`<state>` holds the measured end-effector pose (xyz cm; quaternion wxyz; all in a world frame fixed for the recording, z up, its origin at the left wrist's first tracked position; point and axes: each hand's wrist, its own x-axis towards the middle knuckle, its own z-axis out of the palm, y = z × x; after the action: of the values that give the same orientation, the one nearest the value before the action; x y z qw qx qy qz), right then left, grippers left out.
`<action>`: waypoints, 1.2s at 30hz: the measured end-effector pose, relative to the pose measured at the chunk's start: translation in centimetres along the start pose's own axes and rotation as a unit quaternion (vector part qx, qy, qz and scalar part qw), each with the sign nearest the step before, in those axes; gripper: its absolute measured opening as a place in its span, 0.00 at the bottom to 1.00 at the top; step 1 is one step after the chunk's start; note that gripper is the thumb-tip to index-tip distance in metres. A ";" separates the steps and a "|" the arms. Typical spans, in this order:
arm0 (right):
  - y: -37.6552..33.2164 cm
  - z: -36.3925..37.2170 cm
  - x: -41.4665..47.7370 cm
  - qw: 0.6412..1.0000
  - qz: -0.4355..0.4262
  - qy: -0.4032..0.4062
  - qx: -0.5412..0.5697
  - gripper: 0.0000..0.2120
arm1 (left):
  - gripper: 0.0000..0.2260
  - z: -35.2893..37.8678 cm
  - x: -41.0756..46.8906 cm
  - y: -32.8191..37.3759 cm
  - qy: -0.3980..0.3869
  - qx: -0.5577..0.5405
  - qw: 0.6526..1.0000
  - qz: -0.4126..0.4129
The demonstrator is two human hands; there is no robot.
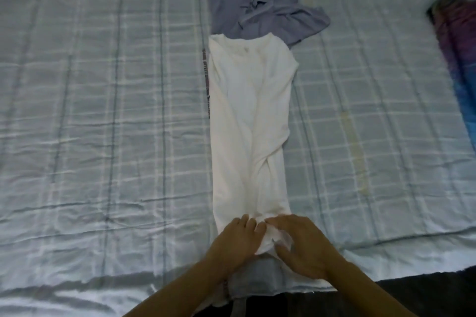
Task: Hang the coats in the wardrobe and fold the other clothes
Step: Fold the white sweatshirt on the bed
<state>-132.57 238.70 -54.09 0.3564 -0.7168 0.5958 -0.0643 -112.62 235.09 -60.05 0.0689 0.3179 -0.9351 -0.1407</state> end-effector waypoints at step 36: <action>1.3 -10.0 26.6 0.795 0.452 0.220 0.339 0.27 | 0.28 -1.7 2.2 -1.0 -0.115 -0.005 0.992 0.046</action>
<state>-131.36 210.37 -56.31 0.4241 -0.1655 0.8545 -0.2500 -113.41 232.65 -58.65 -0.0311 0.2554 -0.9498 -0.1781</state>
